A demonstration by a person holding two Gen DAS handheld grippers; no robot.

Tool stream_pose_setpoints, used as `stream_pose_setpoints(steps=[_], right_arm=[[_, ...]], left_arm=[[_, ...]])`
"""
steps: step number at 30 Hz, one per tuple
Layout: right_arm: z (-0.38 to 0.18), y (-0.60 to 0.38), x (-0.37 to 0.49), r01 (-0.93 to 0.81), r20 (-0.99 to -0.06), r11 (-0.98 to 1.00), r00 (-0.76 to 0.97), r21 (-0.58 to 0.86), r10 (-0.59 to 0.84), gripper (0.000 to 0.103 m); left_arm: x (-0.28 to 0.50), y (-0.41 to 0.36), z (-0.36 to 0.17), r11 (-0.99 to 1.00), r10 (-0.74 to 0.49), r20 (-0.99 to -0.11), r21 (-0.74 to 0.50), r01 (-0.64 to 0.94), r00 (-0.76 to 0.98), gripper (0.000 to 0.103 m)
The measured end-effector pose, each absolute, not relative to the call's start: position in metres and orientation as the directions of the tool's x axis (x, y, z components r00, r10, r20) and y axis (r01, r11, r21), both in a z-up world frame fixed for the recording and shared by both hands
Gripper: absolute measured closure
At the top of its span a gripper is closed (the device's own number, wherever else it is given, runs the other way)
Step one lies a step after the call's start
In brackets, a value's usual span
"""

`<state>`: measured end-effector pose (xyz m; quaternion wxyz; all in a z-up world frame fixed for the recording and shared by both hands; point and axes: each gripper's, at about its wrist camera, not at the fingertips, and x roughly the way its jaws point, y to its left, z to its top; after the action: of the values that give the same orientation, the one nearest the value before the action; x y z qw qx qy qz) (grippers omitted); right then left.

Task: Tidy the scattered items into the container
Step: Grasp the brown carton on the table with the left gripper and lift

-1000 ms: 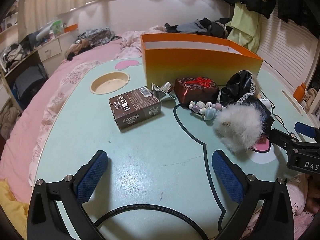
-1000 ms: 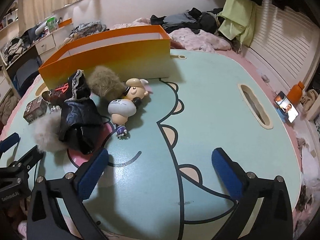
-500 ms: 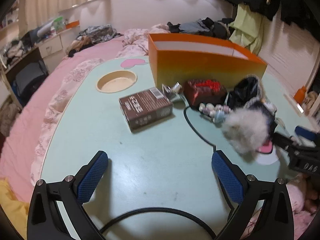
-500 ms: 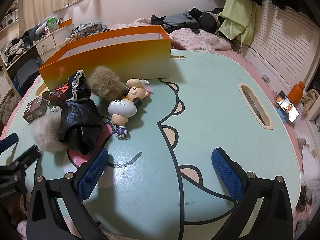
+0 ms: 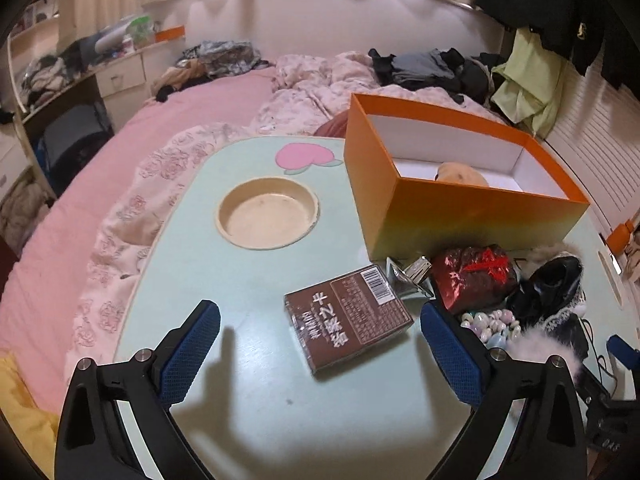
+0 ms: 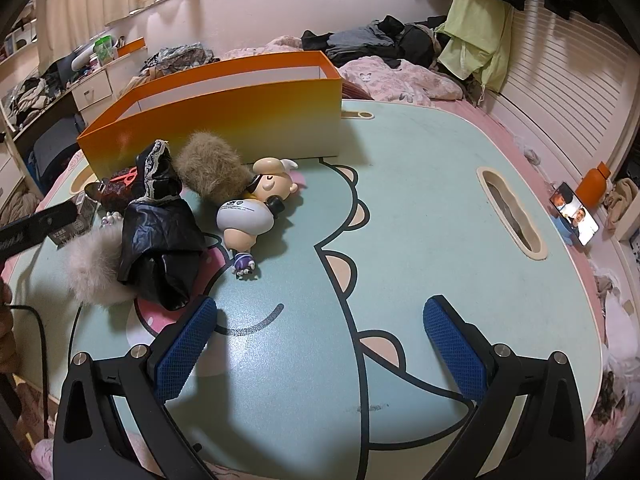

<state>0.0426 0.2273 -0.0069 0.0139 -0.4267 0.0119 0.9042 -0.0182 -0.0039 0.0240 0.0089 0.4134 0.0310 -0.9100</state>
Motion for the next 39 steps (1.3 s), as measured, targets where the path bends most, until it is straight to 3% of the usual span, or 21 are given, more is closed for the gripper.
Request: stream_pose_setpoints(steps=[2, 6, 10, 17, 22, 25, 31, 39], right_arm=[[-0.007, 0.227, 0.043, -0.036, -0.772, -0.999, -0.635, 0.009, 0.015, 0.0], [-0.006, 0.227, 0.042, -0.035, -0.772, -0.999, -0.636, 0.009, 0.016, 0.0], [-0.006, 0.226, 0.043, -0.036, -0.77, -0.999, -0.638, 0.009, 0.016, 0.0], [-0.001, 0.236, 0.051, -0.047, -0.738, -0.994, -0.673, 0.104, -0.046, 0.002], [0.004, 0.235, 0.052, 0.001, -0.711, -0.986, -0.692, 0.167, -0.121, 0.035], [0.009, 0.23, 0.052, 0.06, -0.686, -0.976, -0.702, 0.211, -0.192, 0.045], [0.027, 0.213, 0.045, 0.155, -0.621, -0.967, -0.743, 0.201, -0.248, 0.06], [0.015, 0.182, 0.018, 0.253, -0.663, -0.95, -0.681, 0.186, -0.311, 0.06]], left_arm=[[-0.022, -0.001, 0.02, -0.999, -0.001, -0.764, -0.032, 0.04, -0.645, 0.005], [-0.02, 0.004, 0.019, -0.999, -0.007, -0.765, -0.017, 0.031, -0.645, 0.037], [-0.004, 0.005, 0.023, -0.999, 0.017, -0.739, -0.032, 0.01, -0.674, 0.037], [0.054, 0.019, 0.05, -0.992, 0.121, -0.586, -0.088, -0.085, -0.801, 0.037], [0.072, 0.033, 0.05, -0.982, 0.186, -0.532, -0.128, -0.139, -0.826, 0.037], [0.076, 0.042, 0.051, -0.983, 0.184, -0.514, -0.101, -0.154, -0.838, 0.037], [0.083, 0.042, 0.054, -0.982, 0.191, -0.493, -0.098, -0.163, -0.849, 0.037], [0.083, 0.041, 0.054, -0.98, 0.196, -0.497, -0.107, -0.165, -0.845, 0.037]])
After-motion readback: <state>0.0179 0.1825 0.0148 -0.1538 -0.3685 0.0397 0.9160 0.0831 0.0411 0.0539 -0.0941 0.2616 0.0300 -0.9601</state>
